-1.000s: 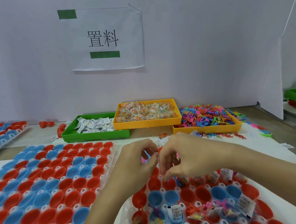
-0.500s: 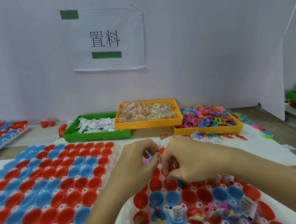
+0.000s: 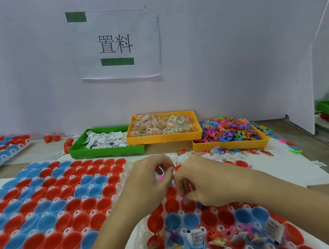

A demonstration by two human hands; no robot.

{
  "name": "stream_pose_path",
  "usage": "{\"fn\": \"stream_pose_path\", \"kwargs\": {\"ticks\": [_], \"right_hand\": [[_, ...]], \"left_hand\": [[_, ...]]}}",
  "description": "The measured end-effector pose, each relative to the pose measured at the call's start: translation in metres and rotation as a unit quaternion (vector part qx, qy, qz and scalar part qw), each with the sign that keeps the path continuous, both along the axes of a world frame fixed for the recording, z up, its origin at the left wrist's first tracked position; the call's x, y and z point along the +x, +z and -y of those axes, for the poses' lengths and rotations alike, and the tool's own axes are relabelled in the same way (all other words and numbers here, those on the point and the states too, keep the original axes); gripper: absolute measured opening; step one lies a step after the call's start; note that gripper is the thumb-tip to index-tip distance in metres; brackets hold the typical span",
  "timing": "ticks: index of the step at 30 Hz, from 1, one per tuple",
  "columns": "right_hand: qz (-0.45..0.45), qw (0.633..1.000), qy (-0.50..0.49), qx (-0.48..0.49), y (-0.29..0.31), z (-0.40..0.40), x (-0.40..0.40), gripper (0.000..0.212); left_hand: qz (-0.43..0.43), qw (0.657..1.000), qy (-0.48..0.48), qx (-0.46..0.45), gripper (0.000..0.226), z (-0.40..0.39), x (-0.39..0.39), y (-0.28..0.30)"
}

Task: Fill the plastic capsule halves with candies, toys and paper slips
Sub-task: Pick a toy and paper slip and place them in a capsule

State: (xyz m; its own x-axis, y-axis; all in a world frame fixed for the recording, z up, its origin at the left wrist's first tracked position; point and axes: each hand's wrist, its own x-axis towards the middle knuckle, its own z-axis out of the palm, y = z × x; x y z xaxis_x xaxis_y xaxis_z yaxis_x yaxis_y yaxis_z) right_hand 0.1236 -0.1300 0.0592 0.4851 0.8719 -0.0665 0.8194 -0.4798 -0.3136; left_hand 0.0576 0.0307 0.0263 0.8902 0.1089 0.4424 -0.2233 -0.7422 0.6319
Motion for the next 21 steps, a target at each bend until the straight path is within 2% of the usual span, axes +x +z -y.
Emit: {"fn": "stream_pose_path", "kwargs": {"ticks": [13,21], "right_hand": [[-0.019,0.998,0.000,0.055,-0.003,0.001,0.003,0.008],[0.014,1.000,0.007,0.015,-0.009,0.002,-0.001,0.005]], "left_hand": [[-0.004,1.000,0.002,0.002,0.019,0.000,0.000,-0.001],[-0.003,1.000,0.002,0.000,0.019,0.000,0.001,-0.002]]}}
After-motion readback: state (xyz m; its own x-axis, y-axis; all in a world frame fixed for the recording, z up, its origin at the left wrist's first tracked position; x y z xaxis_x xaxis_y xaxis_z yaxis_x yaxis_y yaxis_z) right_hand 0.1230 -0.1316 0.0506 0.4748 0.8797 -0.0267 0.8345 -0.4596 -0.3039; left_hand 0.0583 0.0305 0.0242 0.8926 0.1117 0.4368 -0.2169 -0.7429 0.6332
